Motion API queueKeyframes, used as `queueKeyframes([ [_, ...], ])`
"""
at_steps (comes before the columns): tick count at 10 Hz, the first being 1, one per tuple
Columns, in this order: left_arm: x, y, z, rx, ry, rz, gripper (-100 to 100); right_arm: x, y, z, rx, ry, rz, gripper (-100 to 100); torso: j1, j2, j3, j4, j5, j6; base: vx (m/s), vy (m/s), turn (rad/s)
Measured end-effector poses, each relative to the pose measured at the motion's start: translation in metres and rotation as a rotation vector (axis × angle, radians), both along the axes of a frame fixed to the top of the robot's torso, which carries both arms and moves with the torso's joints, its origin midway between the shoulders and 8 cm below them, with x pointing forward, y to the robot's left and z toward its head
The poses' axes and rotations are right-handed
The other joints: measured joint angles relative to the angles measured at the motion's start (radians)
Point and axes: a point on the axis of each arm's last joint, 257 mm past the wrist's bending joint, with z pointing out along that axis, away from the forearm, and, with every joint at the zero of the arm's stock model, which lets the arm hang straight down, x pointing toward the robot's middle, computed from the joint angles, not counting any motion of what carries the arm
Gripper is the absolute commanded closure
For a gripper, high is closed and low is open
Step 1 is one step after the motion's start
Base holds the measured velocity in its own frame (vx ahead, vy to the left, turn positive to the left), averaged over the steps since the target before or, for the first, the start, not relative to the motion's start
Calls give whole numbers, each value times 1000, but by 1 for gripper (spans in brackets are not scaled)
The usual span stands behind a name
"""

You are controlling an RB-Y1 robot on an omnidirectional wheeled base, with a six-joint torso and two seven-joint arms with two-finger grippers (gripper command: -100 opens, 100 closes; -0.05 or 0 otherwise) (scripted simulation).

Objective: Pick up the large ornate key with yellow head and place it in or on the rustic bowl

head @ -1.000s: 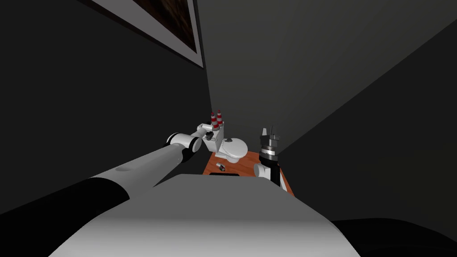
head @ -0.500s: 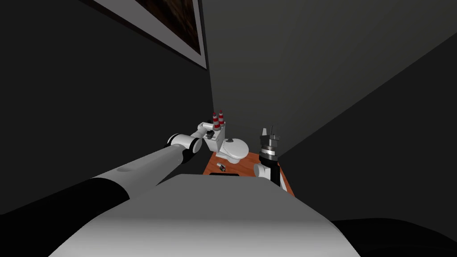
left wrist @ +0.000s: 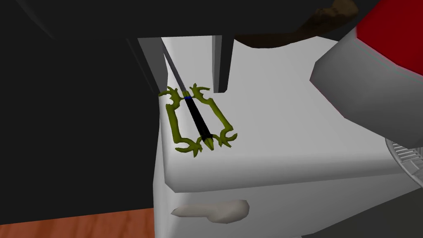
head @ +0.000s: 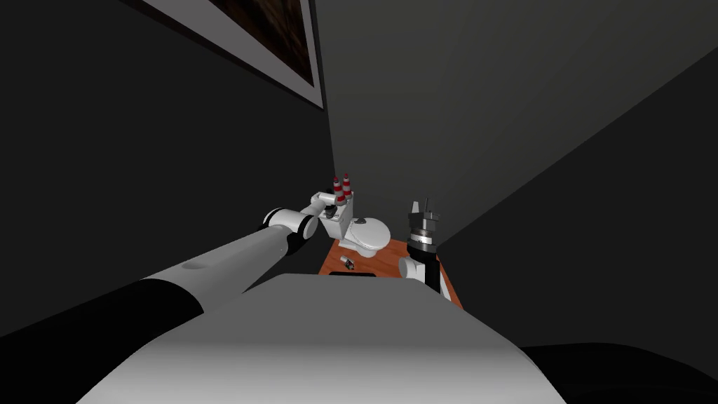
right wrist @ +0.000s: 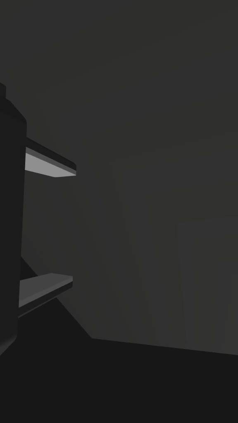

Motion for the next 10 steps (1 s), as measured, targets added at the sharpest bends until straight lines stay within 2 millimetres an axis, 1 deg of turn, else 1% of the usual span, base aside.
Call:
queueKeyframes([
  [2,16,6,26,3,-38,11,100,0,0,0,0,0,0,0,1,10,6,3,0,-1,-180,12,-9],
  [3,24,8,34,7,-62,14,100,0,0,0,0,0,0,0,1,13,8,3,0,0,-190,6,-19],
  [4,27,9,43,12,-64,20,100,0,0,0,0,0,0,0,0,15,9,4,0,-1,-108,16,-4],
  [5,28,10,46,13,-67,23,100,0,0,0,0,0,0,0,1,11,7,3,0,-1,-107,21,-12],
  [6,32,12,59,16,-85,26,100,0,0,0,0,0,0,0,2,10,7,4,0,-1,-110,24,-5],
  [7,36,13,70,17,-100,28,100,0,0,0,0,0,0,0,2,10,7,3,0,-1,-57,3,3],
  [9,51,7,89,12,-147,20,100,0,0,0,0,0,0,0,-1,3,3,2,0,0,7,-12,-4],
  [10,53,7,89,12,-151,19,100,0,0,0,0,0,0,0,-1,1,1,0,0,0,15,-6,-3],
])
